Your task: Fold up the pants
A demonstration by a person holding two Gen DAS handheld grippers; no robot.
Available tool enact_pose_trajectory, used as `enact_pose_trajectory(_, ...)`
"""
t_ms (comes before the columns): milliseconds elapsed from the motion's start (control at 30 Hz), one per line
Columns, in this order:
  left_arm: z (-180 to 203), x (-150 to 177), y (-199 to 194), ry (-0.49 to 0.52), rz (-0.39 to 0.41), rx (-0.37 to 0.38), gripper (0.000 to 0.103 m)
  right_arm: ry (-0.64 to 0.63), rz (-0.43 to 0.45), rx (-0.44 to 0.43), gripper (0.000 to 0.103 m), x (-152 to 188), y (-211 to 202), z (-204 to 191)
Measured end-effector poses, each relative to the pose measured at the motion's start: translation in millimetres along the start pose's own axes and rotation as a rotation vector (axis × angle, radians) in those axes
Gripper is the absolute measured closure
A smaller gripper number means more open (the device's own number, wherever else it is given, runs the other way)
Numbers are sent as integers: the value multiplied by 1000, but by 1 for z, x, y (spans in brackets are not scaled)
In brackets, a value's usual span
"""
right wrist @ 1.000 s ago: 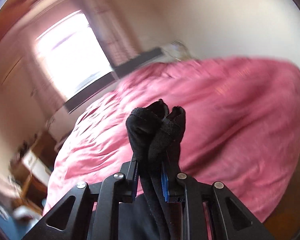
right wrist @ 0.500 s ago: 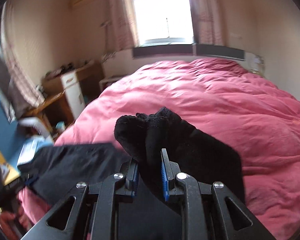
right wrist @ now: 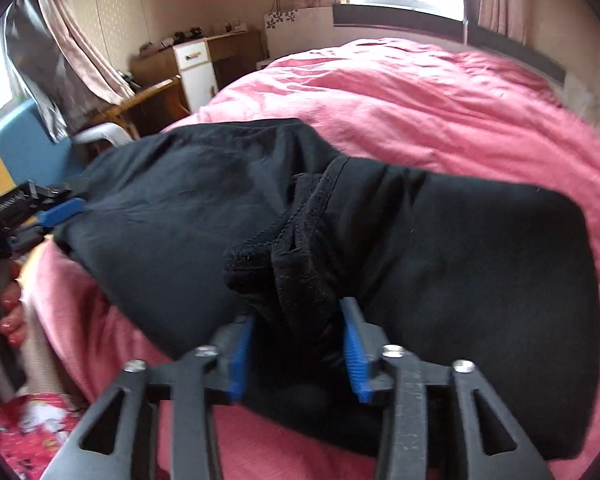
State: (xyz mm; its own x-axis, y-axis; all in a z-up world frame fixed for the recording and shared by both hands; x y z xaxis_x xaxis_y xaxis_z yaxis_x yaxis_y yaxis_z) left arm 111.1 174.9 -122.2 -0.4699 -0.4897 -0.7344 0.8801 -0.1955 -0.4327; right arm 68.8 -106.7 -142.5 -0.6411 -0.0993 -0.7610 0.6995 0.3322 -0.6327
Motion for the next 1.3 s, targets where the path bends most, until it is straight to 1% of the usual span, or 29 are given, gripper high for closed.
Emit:
enact_pose_trajectory(133, 35, 3, 6, 41, -73, 76, 57, 33, 25, -56, 50, -5, -18, 6)
enact_pose_trajectory(200, 56, 6, 9, 59, -107, 127, 57, 81, 67, -69, 50, -9, -33, 19)
enact_pose_trajectory(267, 76, 9, 14, 79, -142, 167, 57, 136, 113, -65, 50, -15, -49, 34)
enact_pose_trajectory(300, 87, 12, 18, 87, -165, 192, 56, 156, 134, -49, 50, -19, -57, 43)
enact_pose_trajectory(333, 98, 15, 22, 97, -189, 211, 55, 169, 152, -16, 50, -22, -64, 53)
enact_pose_trajectory(400, 118, 23, 30, 125, -234, 246, 52, 172, 164, 69, 50, -26, -72, 73)
enact_pose_trajectory(467, 136, 31, 38, 144, -283, 269, 51, 171, 159, 167, 50, -26, -78, 95)
enact_pose_trajectory(500, 144, 35, 45, 144, -307, 275, 51, 187, 155, 205, 50, -24, -80, 106)
enact_pose_trajectory(567, 156, 45, 57, 153, -357, 274, 50, 236, 140, 243, 50, -20, -81, 128)
enact_pose_trajectory(633, 165, 57, 67, 161, -398, 268, 50, 276, 106, 285, 55, -12, -78, 145)
enact_pose_trajectory(667, 168, 63, 72, 168, -418, 262, 50, 288, 92, 297, 59, -8, -76, 150)
enact_pose_trajectory(767, 171, 81, 87, 188, -473, 212, 51, 300, 67, 297, 59, 2, -72, 158)
enact_pose_trajectory(800, 169, 88, 90, 192, -495, 195, 53, 288, 64, 302, 59, 4, -70, 158)
enact_pose_trajectory(833, 166, 91, 89, 174, -495, 201, 68, 273, 63, 308, 59, 4, -68, 156)
enact_pose_trajectory(867, 164, 93, 87, 159, -484, 214, 74, 253, 59, 315, 59, 6, -66, 153)
enact_pose_trajectory(933, 161, 96, 79, 183, -455, 217, 76, 224, 54, 321, 59, 8, -62, 152)
enact_pose_trajectory(1067, 156, 98, 64, 224, -415, 221, 78, 207, 27, 323, 59, 12, -54, 152)
enact_pose_trajectory(1100, 153, 98, 62, 213, -415, 223, 78, 208, 23, 322, 59, 12, -53, 152)
enact_pose_trajectory(1233, 142, 87, 56, 117, -417, 231, 68, 211, 16, 322, 59, 12, -52, 151)
enact_pose_trajectory(1300, 135, 77, 49, 68, -391, 230, 68, 220, 18, 318, 59, 11, -53, 152)
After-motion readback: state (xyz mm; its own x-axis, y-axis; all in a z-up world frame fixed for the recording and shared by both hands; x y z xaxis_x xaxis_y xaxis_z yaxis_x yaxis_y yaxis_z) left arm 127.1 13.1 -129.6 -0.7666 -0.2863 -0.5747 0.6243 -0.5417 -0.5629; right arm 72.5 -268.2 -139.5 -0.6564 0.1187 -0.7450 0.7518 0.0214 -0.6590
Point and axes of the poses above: each gripper's, at about its wrist camera, not at the fingertips, and y roughly the way its jaws point, z to its right, x to its underside, the point moved 5 cm from there along y, roughly the way its jaws point, and after that the axes turned 9 degrees about z, right-handed, at the moved point
